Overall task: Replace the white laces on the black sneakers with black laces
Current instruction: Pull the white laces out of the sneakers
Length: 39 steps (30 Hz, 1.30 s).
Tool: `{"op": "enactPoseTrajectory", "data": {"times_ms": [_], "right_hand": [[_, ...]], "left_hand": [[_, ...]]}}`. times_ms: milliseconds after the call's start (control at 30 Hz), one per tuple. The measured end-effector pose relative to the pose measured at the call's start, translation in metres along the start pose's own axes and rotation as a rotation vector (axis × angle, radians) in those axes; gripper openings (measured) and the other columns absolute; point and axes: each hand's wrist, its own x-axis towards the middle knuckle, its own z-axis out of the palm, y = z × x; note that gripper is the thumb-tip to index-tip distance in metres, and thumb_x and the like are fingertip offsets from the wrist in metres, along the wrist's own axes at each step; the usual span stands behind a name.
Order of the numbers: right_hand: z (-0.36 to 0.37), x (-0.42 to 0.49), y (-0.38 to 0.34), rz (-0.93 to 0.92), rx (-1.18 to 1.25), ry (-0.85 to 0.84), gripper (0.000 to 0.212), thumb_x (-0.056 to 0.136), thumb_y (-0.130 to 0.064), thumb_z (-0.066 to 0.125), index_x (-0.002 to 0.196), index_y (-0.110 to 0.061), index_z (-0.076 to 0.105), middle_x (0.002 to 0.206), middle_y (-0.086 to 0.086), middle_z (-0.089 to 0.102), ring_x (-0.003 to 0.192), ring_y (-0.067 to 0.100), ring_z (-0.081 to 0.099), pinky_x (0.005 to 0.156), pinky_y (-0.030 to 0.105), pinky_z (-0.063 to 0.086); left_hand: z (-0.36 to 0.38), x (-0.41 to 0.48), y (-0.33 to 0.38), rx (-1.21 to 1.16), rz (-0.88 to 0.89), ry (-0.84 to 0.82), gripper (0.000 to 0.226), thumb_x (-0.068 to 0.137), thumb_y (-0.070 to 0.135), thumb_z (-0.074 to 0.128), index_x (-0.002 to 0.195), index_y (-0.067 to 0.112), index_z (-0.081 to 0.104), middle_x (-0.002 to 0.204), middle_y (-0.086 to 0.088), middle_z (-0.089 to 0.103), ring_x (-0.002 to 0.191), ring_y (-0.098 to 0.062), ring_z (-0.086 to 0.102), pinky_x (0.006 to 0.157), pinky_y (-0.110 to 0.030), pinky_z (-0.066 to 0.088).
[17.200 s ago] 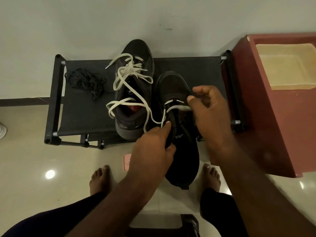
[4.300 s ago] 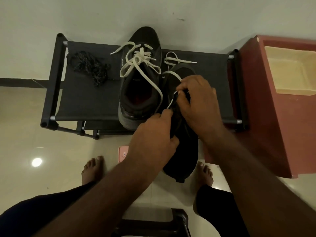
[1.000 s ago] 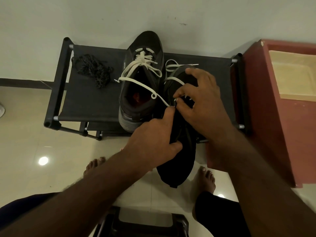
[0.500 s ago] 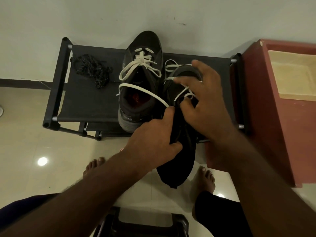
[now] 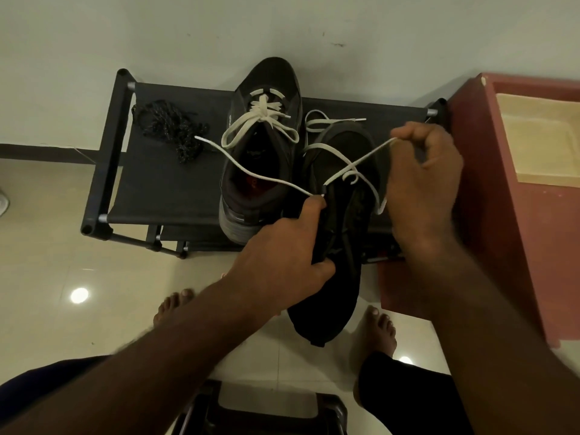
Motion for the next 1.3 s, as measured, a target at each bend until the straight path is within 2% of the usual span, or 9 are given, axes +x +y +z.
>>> {"op": "enactPoseTrajectory", "data": {"times_ms": [100, 200, 333, 633, 800, 867, 1000, 1133, 1300], "right_hand": [[-0.006, -0.004, 0.001, -0.116, -0.106, -0.034, 0.036, 0.079, -0.010, 0.055, 0.113, -0.023, 0.057, 0.121, 0.002, 0.057, 0.114, 0.020, 0.056, 0.096, 0.034, 0.049], [-0.001, -0.011, -0.001, -0.376, -0.265, -0.299, 0.042, 0.076, -0.011, 0.056, 0.117, -0.016, 0.067, 0.136, 0.007, 0.050, 0.132, 0.025, 0.042, 0.108, 0.031, 0.035], [0.007, -0.015, 0.008, -0.436, -0.450, -0.566, 0.034, 0.082, -0.017, 0.060, 0.114, -0.020, 0.072, 0.150, 0.010, 0.043, 0.144, 0.029, 0.028, 0.111, 0.056, 0.030], [0.006, -0.007, 0.011, -0.459, -0.369, -0.381, 0.014, 0.090, -0.016, 0.057, 0.098, -0.014, 0.069, 0.131, 0.001, 0.054, 0.132, 0.018, 0.040, 0.106, 0.034, 0.033], [-0.006, 0.010, 0.007, 0.050, 0.024, 0.082, 0.016, 0.096, -0.011, 0.054, 0.108, -0.011, 0.064, 0.102, -0.006, 0.063, 0.090, -0.007, 0.058, 0.083, 0.019, 0.049], [-0.010, 0.011, 0.008, 0.068, -0.027, 0.035, 0.019, 0.093, -0.011, 0.056, 0.111, -0.016, 0.062, 0.107, -0.003, 0.063, 0.095, -0.002, 0.060, 0.085, 0.024, 0.051], [-0.006, -0.001, 0.004, -0.287, -0.258, -0.380, 0.040, 0.082, -0.017, 0.057, 0.121, -0.023, 0.064, 0.135, -0.003, 0.047, 0.132, 0.016, 0.044, 0.109, 0.019, 0.035], [0.002, -0.009, 0.009, -0.347, -0.388, -0.577, 0.029, 0.084, -0.022, 0.063, 0.113, -0.023, 0.069, 0.152, 0.006, 0.038, 0.144, 0.022, 0.026, 0.112, 0.056, 0.035], [-0.001, -0.007, 0.004, -0.323, -0.332, -0.518, 0.009, 0.085, -0.017, 0.068, 0.093, -0.021, 0.070, 0.135, -0.002, 0.052, 0.133, 0.013, 0.040, 0.108, 0.036, 0.040]], "left_hand": [[0.001, 0.000, 0.000, -0.005, -0.001, -0.003, 0.074, 0.084, 0.034, 0.066, 0.140, 0.034, 0.017, 0.092, 0.006, 0.062, 0.074, -0.012, 0.064, 0.071, -0.035, 0.060], [0.002, 0.002, 0.000, 0.000, 0.008, 0.010, 0.075, 0.083, 0.035, 0.067, 0.141, 0.032, 0.018, 0.097, 0.004, 0.063, 0.079, -0.014, 0.065, 0.073, -0.036, 0.059], [0.003, 0.002, 0.000, 0.005, 0.020, 0.029, 0.075, 0.083, 0.035, 0.066, 0.141, 0.029, 0.019, 0.094, 0.004, 0.062, 0.074, -0.013, 0.064, 0.069, -0.036, 0.059], [0.003, 0.002, -0.001, 0.012, 0.009, 0.027, 0.075, 0.083, 0.035, 0.065, 0.140, 0.031, 0.018, 0.092, 0.005, 0.062, 0.073, -0.012, 0.064, 0.069, -0.035, 0.059], [0.002, 0.000, 0.000, 0.012, 0.012, 0.017, 0.073, 0.084, 0.034, 0.065, 0.141, 0.032, 0.018, 0.083, 0.009, 0.057, 0.070, -0.009, 0.061, 0.069, -0.033, 0.058], [0.003, 0.001, 0.000, 0.012, 0.013, 0.019, 0.074, 0.084, 0.034, 0.065, 0.140, 0.032, 0.018, 0.083, 0.009, 0.058, 0.070, -0.011, 0.062, 0.069, -0.035, 0.058], [0.003, 0.002, 0.000, 0.002, 0.012, 0.010, 0.076, 0.083, 0.034, 0.067, 0.141, 0.031, 0.018, 0.093, 0.005, 0.063, 0.075, -0.014, 0.065, 0.072, -0.037, 0.059], [0.004, 0.002, 0.000, -0.001, 0.013, 0.025, 0.076, 0.082, 0.035, 0.067, 0.142, 0.029, 0.019, 0.093, 0.005, 0.062, 0.075, -0.013, 0.064, 0.070, -0.036, 0.059], [0.002, 0.003, 0.001, -0.007, 0.006, 0.010, 0.076, 0.083, 0.034, 0.066, 0.143, 0.029, 0.019, 0.092, 0.004, 0.061, 0.073, -0.013, 0.063, 0.069, -0.036, 0.059]]}}
